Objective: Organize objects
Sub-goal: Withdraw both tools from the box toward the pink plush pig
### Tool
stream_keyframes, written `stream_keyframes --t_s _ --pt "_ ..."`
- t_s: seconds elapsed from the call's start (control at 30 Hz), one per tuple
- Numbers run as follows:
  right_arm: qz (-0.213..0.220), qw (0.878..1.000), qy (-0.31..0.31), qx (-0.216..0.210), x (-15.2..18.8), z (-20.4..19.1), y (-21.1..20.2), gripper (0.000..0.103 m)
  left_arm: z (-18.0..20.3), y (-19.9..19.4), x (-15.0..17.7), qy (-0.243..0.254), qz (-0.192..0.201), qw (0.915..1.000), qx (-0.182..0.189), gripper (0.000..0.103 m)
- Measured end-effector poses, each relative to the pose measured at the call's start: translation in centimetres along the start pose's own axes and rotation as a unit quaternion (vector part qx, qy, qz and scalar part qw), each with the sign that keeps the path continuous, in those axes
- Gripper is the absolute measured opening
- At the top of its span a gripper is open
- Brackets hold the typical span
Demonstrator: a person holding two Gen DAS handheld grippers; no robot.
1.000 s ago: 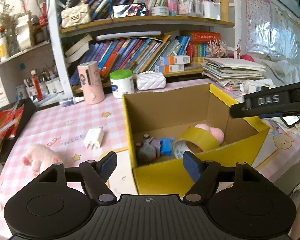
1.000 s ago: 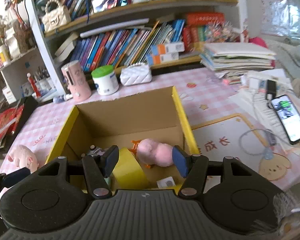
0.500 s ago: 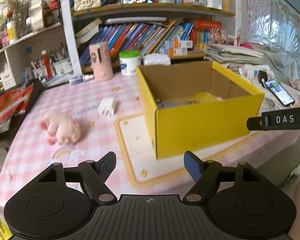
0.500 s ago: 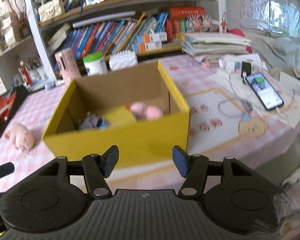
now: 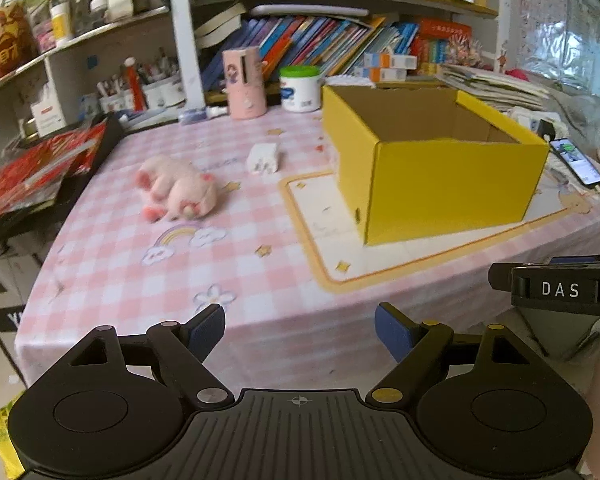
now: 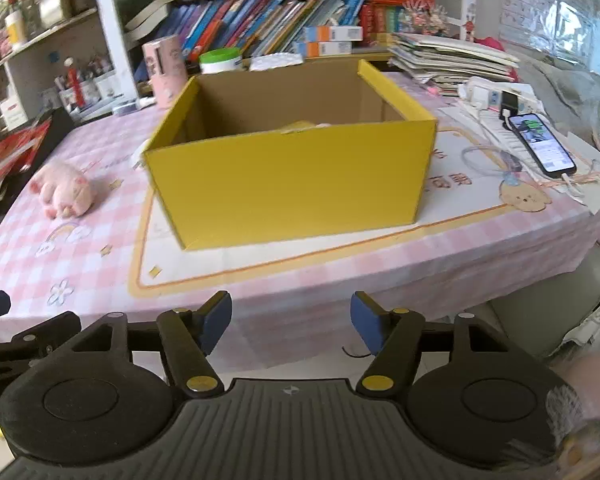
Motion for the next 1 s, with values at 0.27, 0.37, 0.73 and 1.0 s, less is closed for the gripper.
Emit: stream_keyframes --t_s 0.27,0.37,0.73,1.0 --pt "-0.027 0.999 -0.007 -0.015 1.9 -2.7 0.5 0.068 -2.3 -0.3 2.3 -0.010 -0.017 0.9998 -0.008 0.084" --pt "-0.035 0.999 -0.011 -0.021 2.5 -3.6 0.7 0.069 -3.0 -0.4 3.0 -0.012 -0.023 0.9996 -0.011 0.084" --pt "-0.057 0.997 -0.038 -0.045 4.1 -7.2 1.2 0.075 -5.9 -1.0 5.4 -0.033 -0.035 0.9984 -0.029 0.084" --pt "-0.063 0.994 -0.065 -0.061 4.6 -10.1 1.2 0.076 -8.2 -1.5 6.2 -0.051 -0.033 0.9973 -0.042 0.084"
Point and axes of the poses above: each gripper's, at about its wrist camera, not at the fingertips, and y roughly the way its jaws point, z to its right, x to its underside, the point moved 2 cm from there along y, roughly the way its jaws point, and after that the axes turned 14 degrees about -z, right-handed, at the moved point
